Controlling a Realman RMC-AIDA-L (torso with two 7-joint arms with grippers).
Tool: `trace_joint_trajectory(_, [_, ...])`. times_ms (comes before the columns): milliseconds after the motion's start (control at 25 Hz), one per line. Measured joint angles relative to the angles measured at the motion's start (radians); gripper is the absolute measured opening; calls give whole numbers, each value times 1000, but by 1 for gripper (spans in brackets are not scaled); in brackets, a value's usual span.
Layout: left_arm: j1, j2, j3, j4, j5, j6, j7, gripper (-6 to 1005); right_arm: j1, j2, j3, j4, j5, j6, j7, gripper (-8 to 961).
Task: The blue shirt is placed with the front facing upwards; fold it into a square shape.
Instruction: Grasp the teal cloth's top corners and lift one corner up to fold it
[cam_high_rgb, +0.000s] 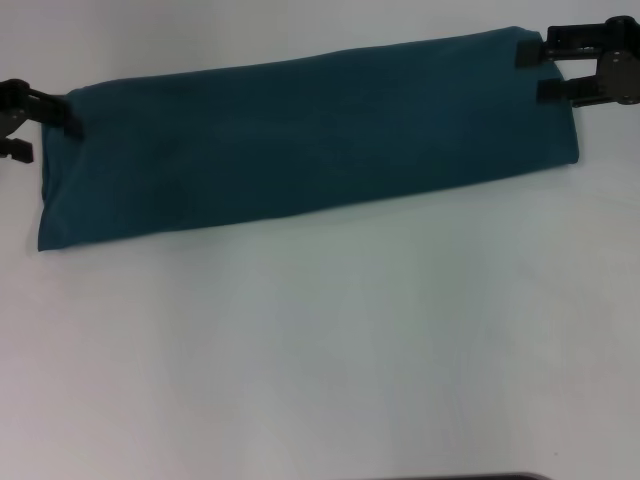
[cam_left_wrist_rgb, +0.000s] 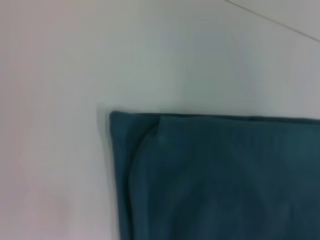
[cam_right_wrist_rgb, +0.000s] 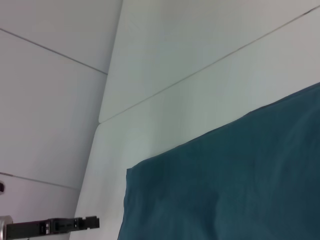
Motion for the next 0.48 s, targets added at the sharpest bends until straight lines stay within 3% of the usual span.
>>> trace_joint_trajectory(120, [-43, 20, 19, 47, 50, 24, -9, 793, 0, -2, 3, 0, 0, -2, -1, 864])
trace_joint_trajectory(200, [-69, 16, 25, 77, 85, 13, -6, 793, 0, -2, 4, 0, 0, -3, -2, 864])
trace_joint_trajectory(480, [-69, -61, 47, 47, 153, -118, -10, 793, -3, 2, 4, 0, 0, 2, -2, 864])
